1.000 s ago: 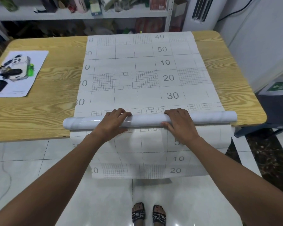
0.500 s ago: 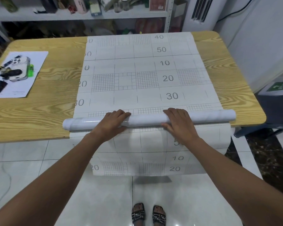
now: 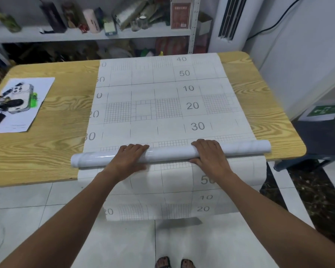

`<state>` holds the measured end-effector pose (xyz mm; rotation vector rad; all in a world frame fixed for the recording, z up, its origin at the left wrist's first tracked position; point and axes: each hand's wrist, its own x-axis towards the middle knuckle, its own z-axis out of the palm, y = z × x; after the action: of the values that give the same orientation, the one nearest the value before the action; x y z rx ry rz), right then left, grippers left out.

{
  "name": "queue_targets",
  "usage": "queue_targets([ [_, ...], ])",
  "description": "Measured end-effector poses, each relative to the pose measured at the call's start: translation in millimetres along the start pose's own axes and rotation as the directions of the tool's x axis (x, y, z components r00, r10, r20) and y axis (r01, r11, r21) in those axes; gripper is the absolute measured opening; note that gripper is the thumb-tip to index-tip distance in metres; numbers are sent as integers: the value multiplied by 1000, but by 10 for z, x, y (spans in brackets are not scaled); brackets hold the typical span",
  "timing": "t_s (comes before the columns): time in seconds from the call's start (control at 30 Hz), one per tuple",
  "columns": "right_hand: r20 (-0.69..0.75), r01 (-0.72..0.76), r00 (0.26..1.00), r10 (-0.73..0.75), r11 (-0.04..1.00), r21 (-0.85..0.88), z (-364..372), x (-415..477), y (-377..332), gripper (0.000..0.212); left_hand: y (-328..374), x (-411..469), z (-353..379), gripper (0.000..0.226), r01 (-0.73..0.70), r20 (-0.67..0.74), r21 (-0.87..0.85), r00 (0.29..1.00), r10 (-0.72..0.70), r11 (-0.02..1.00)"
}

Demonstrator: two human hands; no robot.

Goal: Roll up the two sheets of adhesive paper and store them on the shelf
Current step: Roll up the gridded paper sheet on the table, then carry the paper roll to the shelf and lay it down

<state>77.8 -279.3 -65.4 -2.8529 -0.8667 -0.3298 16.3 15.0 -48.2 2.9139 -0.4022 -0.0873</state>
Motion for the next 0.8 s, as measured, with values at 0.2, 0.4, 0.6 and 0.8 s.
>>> queue_targets([
  [0.2,-3,55,998,-56,997,-50,-121,83,34,54,-41,31,-95,71,-73,-28,72,997,75,995],
  [0.4,-107,133,984,-140,989,-70,-450,324,114,60,-27,139,-577,75,-128,-88,122,986,140,984],
  [0.6,-158,164,972,-173,984,-68,-1041,723,152,49,-4,360,-1304,74,-150,-145,242,971,188,959],
  [0.8,-243,69,963,-115,980,-187,-1744,1135,153,69,86,580,-2178,76,-153,-252,357,934,253,921],
])
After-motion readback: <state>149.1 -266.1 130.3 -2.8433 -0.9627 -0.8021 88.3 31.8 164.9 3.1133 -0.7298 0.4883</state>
